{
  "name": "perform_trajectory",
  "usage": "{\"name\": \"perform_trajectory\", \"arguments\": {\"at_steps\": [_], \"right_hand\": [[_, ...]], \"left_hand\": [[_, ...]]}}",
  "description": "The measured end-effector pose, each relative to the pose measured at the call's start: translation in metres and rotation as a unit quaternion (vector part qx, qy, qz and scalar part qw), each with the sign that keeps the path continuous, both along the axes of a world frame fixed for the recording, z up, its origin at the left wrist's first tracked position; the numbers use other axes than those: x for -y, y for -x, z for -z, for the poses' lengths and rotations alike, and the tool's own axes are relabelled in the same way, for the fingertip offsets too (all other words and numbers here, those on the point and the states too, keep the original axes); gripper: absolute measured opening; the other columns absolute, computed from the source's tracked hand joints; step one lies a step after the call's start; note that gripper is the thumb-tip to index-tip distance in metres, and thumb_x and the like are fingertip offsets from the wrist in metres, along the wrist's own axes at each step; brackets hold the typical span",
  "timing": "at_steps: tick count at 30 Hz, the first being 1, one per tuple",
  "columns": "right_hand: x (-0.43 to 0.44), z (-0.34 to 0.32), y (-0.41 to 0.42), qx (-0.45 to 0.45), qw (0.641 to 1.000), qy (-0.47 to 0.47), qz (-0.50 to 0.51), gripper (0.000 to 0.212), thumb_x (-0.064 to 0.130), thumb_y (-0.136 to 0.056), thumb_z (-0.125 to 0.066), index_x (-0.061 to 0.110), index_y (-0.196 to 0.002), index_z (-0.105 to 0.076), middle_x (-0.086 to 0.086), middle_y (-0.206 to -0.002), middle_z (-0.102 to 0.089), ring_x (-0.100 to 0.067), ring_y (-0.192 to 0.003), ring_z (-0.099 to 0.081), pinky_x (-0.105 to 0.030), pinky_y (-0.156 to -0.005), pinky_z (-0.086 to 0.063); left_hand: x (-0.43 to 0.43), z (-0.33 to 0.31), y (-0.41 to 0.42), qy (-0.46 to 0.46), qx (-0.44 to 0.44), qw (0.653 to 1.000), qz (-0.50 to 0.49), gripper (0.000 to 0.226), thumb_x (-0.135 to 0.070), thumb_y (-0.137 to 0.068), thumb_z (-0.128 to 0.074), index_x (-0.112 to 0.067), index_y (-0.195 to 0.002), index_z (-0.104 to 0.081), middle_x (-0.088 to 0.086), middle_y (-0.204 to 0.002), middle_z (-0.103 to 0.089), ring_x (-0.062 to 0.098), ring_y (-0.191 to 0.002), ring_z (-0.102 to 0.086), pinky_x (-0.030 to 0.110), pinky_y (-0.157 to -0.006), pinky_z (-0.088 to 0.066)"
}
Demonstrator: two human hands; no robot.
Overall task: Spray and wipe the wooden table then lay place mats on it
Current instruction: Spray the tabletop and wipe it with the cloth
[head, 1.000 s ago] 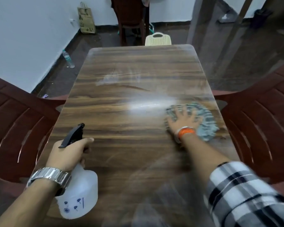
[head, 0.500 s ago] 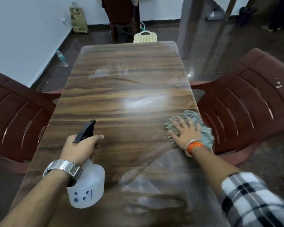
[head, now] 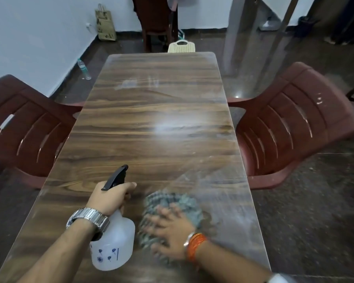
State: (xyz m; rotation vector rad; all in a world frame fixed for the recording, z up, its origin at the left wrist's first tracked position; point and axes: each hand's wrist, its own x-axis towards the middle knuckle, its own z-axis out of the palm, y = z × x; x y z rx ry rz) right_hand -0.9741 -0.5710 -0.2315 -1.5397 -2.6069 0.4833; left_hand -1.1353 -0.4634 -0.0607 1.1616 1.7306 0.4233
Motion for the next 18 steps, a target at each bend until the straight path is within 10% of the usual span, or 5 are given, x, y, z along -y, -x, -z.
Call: {"name": "perform_trajectory", "arguments": {"at_steps": [8,14,18], "right_hand": [[-0.013,-0.013,-0.116,0.059,0.868,0.096,0.483,0.059,0.063,-0.092,-0.024,0.051,-0.147,-0.004,0.014,-0.160,-0.001,-0.028,-0.147,0.002,-0.058,-0.113,0.005],[0.072,-0.003,0.086,0.021,0.978,0.042,0.203,0.048,0.056,-0.087,-0.039,0.046,-0.134,-0.046,0.013,-0.144,-0.046,-0.028,-0.133,-0.042,-0.059,-0.103,-0.037],[0.110,-0.003,0.114,0.069,0.995,0.027,0.071,0.053,0.057,-0.087,-0.042,0.045,-0.139,-0.038,0.016,-0.146,-0.042,-0.025,-0.139,-0.035,-0.054,-0.107,-0.026]], "left_hand": [[0.047,-0.004,0.037,-0.024,-0.002,1.000,0.003,0.036,-0.036,-0.072,-0.081,-0.002,-0.071,-0.069,0.013,-0.060,-0.070,0.026,-0.047,-0.056,0.037,-0.061,-0.046],[0.106,0.006,0.059,0.017,-0.023,0.993,0.113,0.024,-0.034,-0.077,-0.080,-0.011,-0.078,-0.072,0.010,-0.050,-0.061,0.022,-0.044,-0.054,0.029,-0.055,-0.041],[0.136,0.018,0.064,0.036,-0.069,0.983,0.164,0.021,-0.033,-0.080,-0.076,-0.015,-0.073,-0.068,0.005,-0.053,-0.061,0.019,-0.048,-0.055,0.025,-0.052,-0.038]]}}
